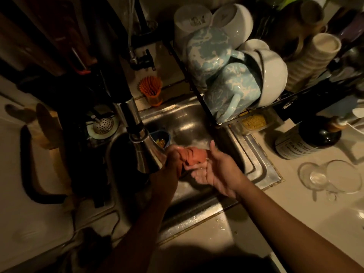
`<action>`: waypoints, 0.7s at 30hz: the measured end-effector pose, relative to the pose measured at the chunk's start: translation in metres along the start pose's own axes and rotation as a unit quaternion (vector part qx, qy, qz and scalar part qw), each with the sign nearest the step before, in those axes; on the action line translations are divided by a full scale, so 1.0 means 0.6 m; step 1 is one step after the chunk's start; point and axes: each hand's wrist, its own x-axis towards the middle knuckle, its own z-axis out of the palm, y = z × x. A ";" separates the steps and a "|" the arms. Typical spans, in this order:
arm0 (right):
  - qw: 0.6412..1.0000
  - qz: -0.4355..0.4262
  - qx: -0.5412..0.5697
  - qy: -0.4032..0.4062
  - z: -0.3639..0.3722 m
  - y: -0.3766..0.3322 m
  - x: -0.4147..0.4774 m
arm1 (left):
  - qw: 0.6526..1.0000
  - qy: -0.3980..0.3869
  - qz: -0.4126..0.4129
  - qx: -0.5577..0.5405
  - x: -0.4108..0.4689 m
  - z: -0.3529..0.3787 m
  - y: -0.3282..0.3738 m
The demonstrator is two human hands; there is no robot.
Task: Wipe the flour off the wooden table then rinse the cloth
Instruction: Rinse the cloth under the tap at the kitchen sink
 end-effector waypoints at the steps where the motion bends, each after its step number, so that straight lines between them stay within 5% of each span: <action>1: 0.998 0.050 0.015 -0.028 -0.006 -0.008 -0.004 | 0.999 -0.011 -0.009 0.034 0.004 -0.013 -0.016; 4: 0.994 0.084 0.020 -0.073 -0.011 -0.016 -0.008 | 0.968 -0.080 -0.010 0.238 0.012 -0.043 -0.036; 7: 0.998 0.030 0.029 -0.047 -0.005 -0.003 0.000 | 0.968 -0.123 0.076 0.203 0.012 -0.038 -0.006; 10: 0.980 -0.134 -0.144 0.040 0.010 0.015 0.006 | 0.973 -0.086 0.082 0.198 0.010 -0.026 0.000; 14: 0.823 -0.347 -0.418 0.167 0.004 0.038 0.016 | 0.982 0.014 0.042 0.186 -0.007 0.001 -0.001; 17: 0.695 -0.440 -0.543 0.167 -0.022 0.051 0.018 | 0.988 0.019 -0.064 0.139 -0.002 0.016 -0.007; 19: 0.661 -0.457 -0.577 0.145 -0.034 0.050 0.021 | 0.985 0.000 -0.142 0.097 0.006 0.020 -0.021; 21: 0.683 -0.426 -0.576 0.142 -0.039 0.047 0.026 | 0.974 -0.019 -0.208 0.082 0.010 0.019 -0.016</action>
